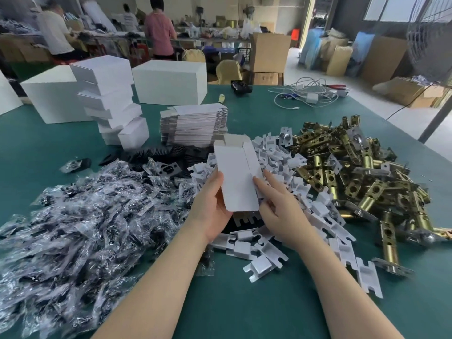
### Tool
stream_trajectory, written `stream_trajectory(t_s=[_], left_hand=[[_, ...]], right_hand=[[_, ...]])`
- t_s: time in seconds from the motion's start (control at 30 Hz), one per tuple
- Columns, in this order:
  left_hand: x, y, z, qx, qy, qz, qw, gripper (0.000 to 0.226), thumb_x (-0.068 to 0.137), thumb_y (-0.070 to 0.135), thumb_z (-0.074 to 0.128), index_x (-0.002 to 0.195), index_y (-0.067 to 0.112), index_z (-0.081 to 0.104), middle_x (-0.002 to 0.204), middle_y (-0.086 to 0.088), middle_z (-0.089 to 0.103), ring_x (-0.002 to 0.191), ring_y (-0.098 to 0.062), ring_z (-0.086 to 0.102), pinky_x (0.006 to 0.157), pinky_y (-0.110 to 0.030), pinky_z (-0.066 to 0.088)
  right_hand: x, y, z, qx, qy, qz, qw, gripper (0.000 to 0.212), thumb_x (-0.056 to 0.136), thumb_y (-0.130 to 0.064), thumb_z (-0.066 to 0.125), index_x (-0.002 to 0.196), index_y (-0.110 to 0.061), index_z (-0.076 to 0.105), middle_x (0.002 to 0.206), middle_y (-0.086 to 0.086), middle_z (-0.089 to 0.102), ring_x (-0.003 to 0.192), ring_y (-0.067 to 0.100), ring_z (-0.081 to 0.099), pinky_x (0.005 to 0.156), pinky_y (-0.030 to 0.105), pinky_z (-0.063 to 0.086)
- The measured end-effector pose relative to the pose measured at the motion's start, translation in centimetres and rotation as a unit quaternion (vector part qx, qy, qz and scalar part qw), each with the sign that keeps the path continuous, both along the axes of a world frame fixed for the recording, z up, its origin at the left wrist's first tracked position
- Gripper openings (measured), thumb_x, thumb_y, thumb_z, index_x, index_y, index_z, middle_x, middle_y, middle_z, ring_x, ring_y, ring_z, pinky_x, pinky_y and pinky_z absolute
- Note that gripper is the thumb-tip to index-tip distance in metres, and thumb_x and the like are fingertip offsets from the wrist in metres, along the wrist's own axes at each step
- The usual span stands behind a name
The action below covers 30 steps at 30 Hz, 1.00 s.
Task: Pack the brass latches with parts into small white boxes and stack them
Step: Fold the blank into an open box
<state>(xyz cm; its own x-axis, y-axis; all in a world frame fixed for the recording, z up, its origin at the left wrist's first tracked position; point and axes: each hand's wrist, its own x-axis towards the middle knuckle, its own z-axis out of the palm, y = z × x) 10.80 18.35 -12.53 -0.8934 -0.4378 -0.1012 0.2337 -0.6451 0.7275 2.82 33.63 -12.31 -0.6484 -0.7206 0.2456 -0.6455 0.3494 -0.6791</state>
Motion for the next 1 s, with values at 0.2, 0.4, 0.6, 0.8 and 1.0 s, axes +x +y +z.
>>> stream_trajectory(t_s=[0.2,0.4,0.6,0.8,1.0], left_hand=[[0.6,0.6,0.7,-0.086,0.031,-0.056,0.994,0.063,0.092,0.042,0.064,0.149,0.038,0.04,0.143,-0.01,0.057,0.124,-0.03,0.061,0.093,-0.04,0.055],[1.3,2.1,0.5,-0.33,0.015,-0.022,0.944,0.104,0.059,0.073,0.076,0.141,0.072,0.012,0.154,0.016,0.035,0.127,0.0,0.055,0.1,-0.027,0.052],[1.3,3.3,0.4,-0.383,0.037,0.073,0.92,0.072,0.079,0.042,0.077,0.125,0.078,0.034,0.153,0.034,0.026,0.133,0.006,0.045,0.099,-0.027,0.052],[1.3,3.2,0.6,-0.403,0.029,0.125,0.906,0.076,0.08,0.04,0.077,0.135,0.068,0.032,0.162,0.015,0.023,0.143,-0.003,0.035,0.093,-0.025,0.053],[1.4,2.8,0.2,-0.441,0.008,0.206,0.874,0.057,0.076,0.051,0.073,0.123,0.06,0.043,0.143,0.014,0.049,0.127,-0.003,0.054,0.096,-0.031,0.055]], right_hand=[[0.4,0.2,0.3,-0.039,0.037,0.0,0.999,0.05,0.094,-0.018,0.063,0.142,-0.021,0.051,0.149,-0.005,0.046,0.135,0.012,0.043,0.113,0.032,0.038],[1.8,-0.4,0.3,-0.127,0.049,-0.012,0.991,0.037,0.101,-0.017,0.049,0.086,-0.048,0.061,0.071,-0.028,0.058,0.065,-0.004,0.053,0.063,0.012,0.037],[2.5,-0.7,0.2,-0.097,0.038,-0.034,0.994,0.032,0.098,-0.03,0.035,0.067,-0.024,0.042,0.054,-0.006,0.046,0.047,0.006,0.037,0.048,0.031,0.031],[2.2,-0.5,0.1,-0.127,0.066,-0.044,0.989,0.019,0.095,-0.006,0.057,0.076,-0.009,0.061,0.058,0.001,0.056,0.054,0.021,0.05,0.052,0.036,0.039],[2.6,-0.6,0.4,-0.18,0.087,-0.097,0.975,0.015,0.088,-0.002,0.068,0.087,-0.016,0.076,0.068,-0.024,0.058,0.063,-0.001,0.054,0.06,0.009,0.037]])
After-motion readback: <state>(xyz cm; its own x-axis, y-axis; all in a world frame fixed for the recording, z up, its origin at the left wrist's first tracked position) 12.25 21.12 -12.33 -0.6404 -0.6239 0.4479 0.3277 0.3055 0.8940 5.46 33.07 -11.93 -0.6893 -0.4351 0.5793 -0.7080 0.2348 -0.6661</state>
